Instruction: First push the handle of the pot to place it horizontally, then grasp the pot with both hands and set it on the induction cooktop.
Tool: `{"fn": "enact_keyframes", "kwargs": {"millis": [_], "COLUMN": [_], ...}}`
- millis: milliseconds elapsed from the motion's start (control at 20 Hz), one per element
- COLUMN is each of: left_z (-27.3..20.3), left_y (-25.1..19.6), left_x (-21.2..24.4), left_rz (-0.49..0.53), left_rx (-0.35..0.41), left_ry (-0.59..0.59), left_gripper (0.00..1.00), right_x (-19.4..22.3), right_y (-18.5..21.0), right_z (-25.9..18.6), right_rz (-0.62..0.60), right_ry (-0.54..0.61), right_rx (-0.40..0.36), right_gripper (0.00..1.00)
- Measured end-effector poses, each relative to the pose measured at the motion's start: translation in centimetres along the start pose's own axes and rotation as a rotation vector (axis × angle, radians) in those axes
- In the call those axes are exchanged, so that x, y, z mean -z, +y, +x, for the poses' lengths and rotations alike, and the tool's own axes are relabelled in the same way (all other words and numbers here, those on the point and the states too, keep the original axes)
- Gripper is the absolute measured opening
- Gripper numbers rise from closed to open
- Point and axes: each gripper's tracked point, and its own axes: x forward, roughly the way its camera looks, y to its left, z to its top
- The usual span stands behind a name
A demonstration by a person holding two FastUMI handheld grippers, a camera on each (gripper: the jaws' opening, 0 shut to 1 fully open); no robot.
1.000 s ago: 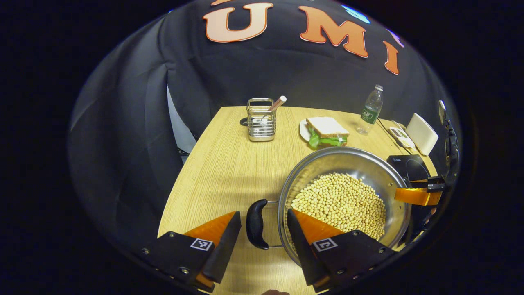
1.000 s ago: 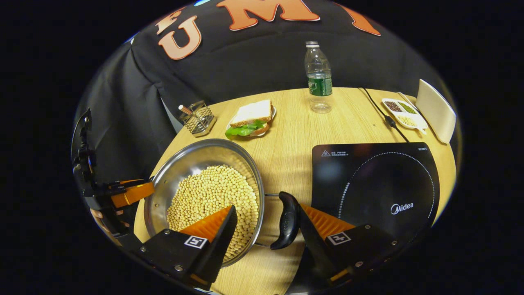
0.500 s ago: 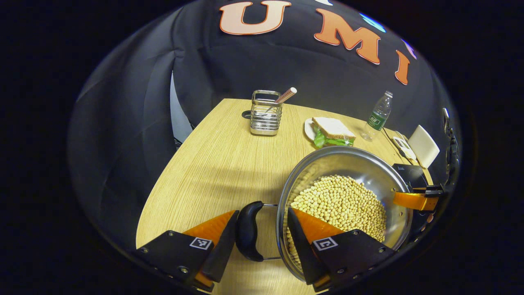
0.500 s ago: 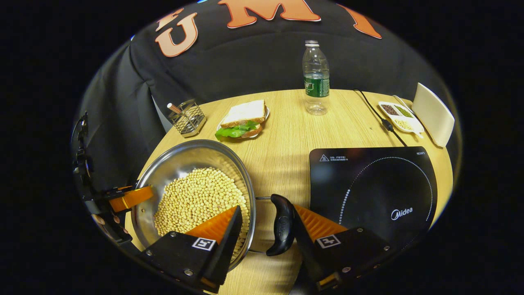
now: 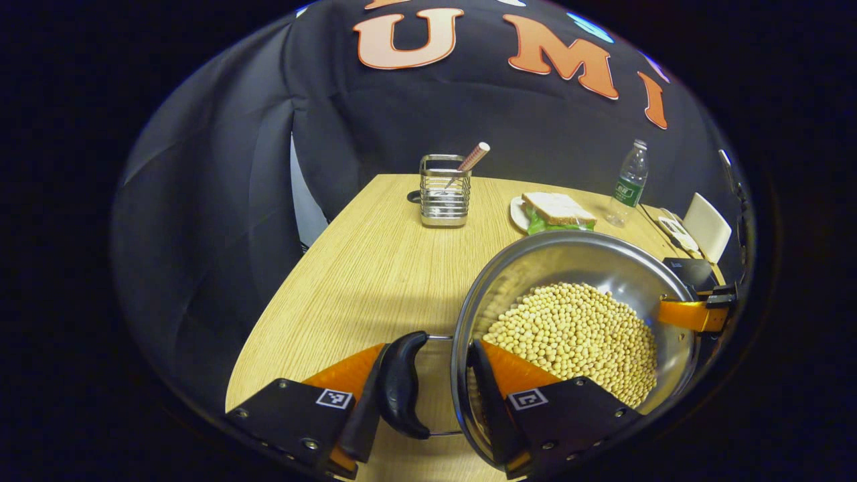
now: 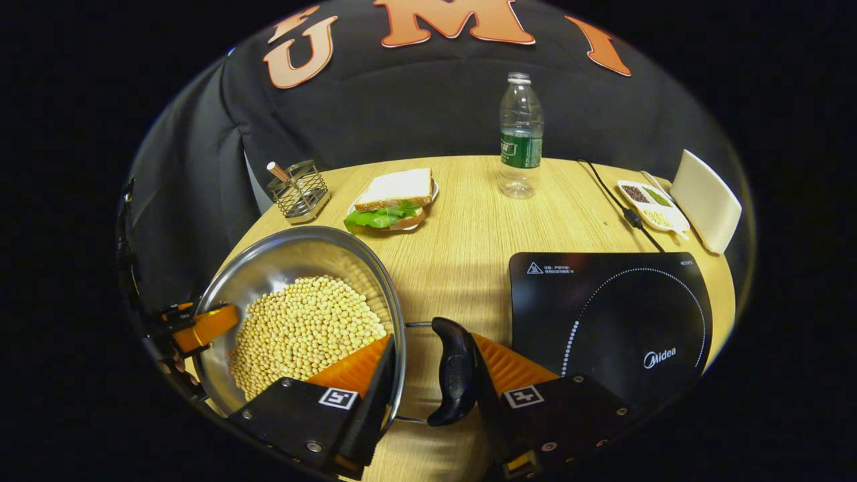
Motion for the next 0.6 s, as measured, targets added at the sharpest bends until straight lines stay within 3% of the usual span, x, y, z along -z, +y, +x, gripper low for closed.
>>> {"fn": "enact_keyframes", "kwargs": {"millis": [500, 600], "left_z": [-1.0, -1.6], "left_y": [0.1, 0.1], "left_x": [-0.8, -1.3], "left_rz": [-0.007, -0.006], "left_rx": [-0.042, -0.046], "left_ry": [-0.072, -0.090], "left_gripper": [0.63, 0.63], "right_x": [0.1, -0.7], "right_y": [0.3, 0.1], "right_z": [-0.7, -1.7], "right_rz": [0.032, 0.030], "right_ry": [0.013, -0.012], "right_rx": [-0.044, -0.050], "right_gripper": [0.46, 0.49]}}
